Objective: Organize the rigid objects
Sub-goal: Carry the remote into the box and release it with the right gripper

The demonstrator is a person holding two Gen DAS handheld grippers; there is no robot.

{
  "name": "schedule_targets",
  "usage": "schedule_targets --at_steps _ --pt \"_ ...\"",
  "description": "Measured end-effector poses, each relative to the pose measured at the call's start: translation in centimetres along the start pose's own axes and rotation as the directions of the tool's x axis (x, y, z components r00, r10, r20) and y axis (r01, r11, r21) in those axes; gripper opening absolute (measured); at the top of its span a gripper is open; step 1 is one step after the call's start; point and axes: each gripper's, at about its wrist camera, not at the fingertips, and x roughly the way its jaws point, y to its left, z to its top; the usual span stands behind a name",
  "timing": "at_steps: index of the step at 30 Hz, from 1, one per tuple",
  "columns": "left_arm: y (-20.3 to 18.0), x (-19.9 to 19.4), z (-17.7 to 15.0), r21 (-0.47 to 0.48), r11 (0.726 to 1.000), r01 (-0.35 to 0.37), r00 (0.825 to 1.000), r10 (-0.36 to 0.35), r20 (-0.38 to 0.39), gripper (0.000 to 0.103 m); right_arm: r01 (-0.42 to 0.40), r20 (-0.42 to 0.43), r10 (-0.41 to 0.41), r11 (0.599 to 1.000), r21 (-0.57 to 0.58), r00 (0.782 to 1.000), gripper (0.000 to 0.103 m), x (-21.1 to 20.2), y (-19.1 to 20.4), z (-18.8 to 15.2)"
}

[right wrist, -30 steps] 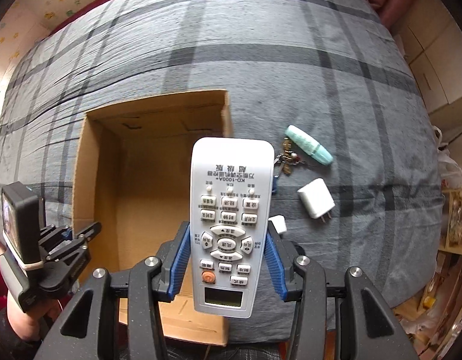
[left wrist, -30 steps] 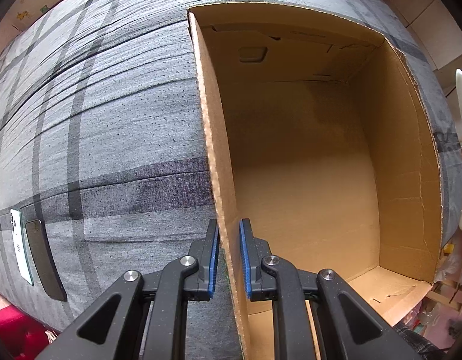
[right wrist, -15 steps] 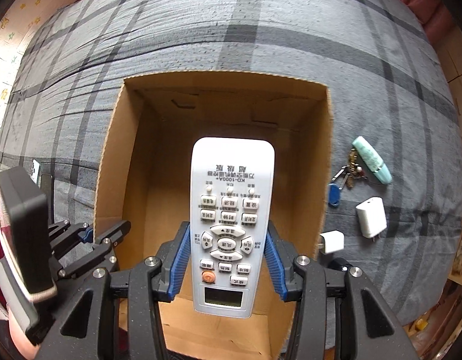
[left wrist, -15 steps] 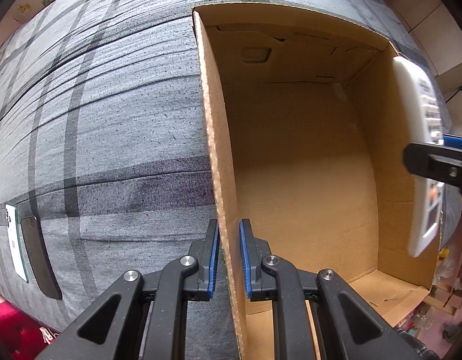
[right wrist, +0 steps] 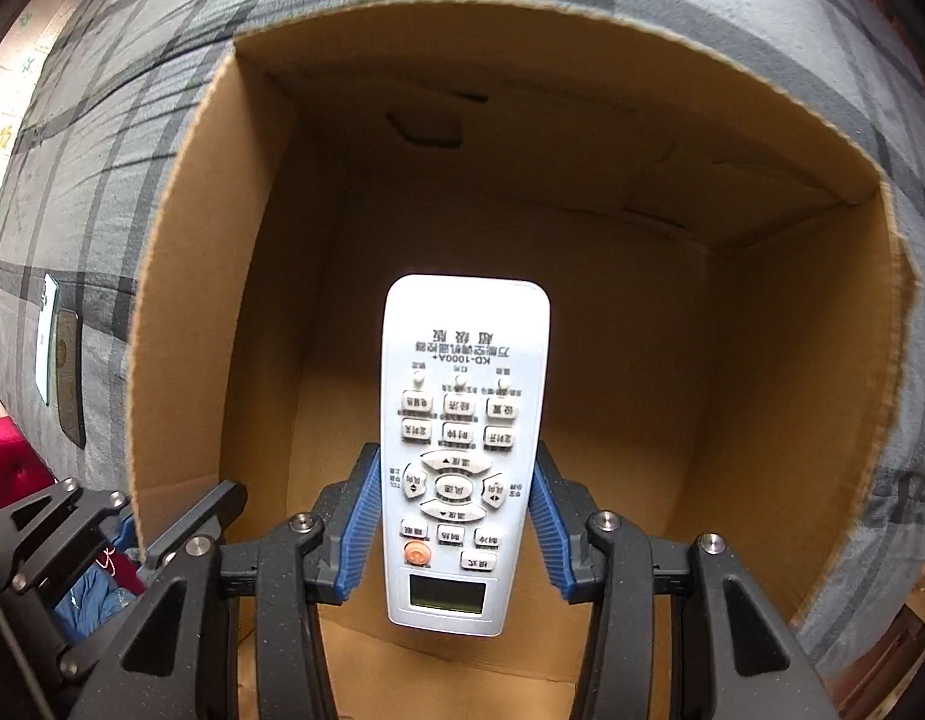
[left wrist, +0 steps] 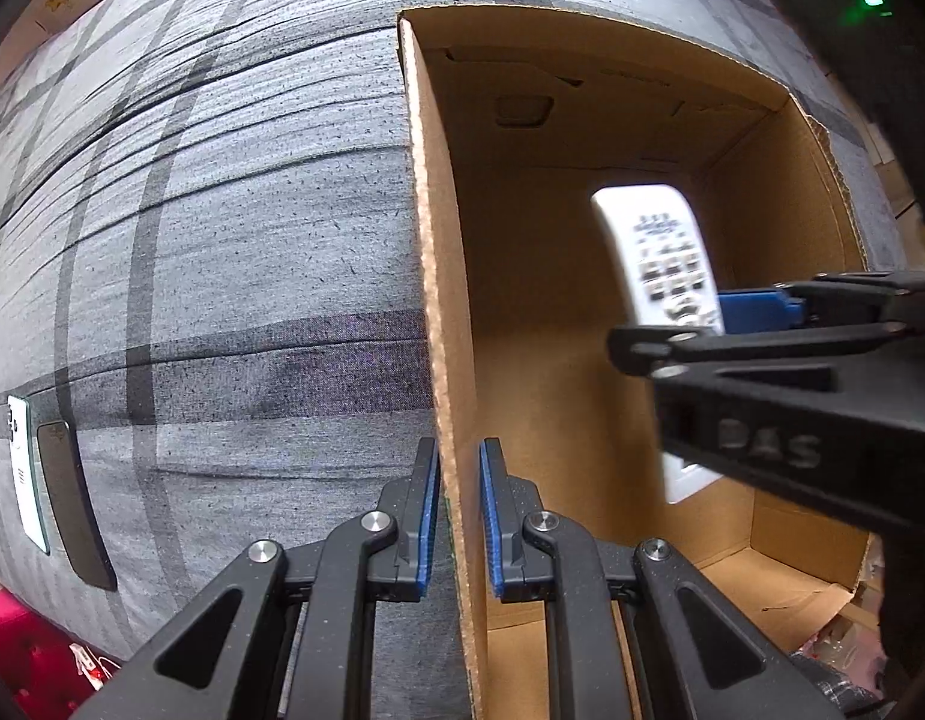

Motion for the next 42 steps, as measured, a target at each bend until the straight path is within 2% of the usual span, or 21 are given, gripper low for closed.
schedule_targets --at_steps 12,22,24,26,31,33,35,42 --pt "0.7 0.4 0.1 -0.021 1.000 0.008 1.000 -0.009 -0.004 0.014 -0.006 -0.052 0.004 0.999 -0.034 0.999 0.050 4.2 1.7 2.0" --pt "0.9 0.7 0.2 -0.033 0.999 0.006 1.000 -0.006 -0.009 0.013 -0.003 -0.046 0.000 0.999 -0.052 0.999 0.055 4.2 2.4 2.5" --pt "1.0 0.7 0.2 -0.036 0.999 0.006 1.000 -0.006 -0.010 0.013 -0.002 -0.041 0.000 0.998 -0.055 0.999 0.057 4.0 2.8 2.5" --pt "1.1 0.8 0.3 -0.042 0.999 0.007 1.000 -0.008 -0.013 0.013 -0.004 -0.035 0.002 0.998 -0.056 0.999 0.065 4.1 3.1 2.4" --pt "1.1 0.9 0.5 -0.042 0.999 -0.002 1.000 0.002 -0.014 0.013 -0.003 -0.014 0.002 0.998 -0.064 1.000 0.068 3.3 2.6 1.5" --pt "0.9 0.9 0.4 -0.044 0.999 -0.004 1.000 0.003 -0.013 0.013 -0.008 -0.006 0.007 0.998 -0.059 1.000 0.071 2.9 2.5 1.3" --pt "0.9 0.9 0.4 -0.045 0.999 -0.003 1.000 0.002 -0.014 0.013 0.000 0.005 0.000 0.998 -0.063 1.000 0.078 2.5 1.9 1.0" --pt "0.6 0.7 0.3 -0.047 0.999 -0.008 1.000 0.008 -0.007 0.013 0.013 0.043 -0.010 0.998 -0.069 0.999 0.086 -0.2 0.9 -0.1"
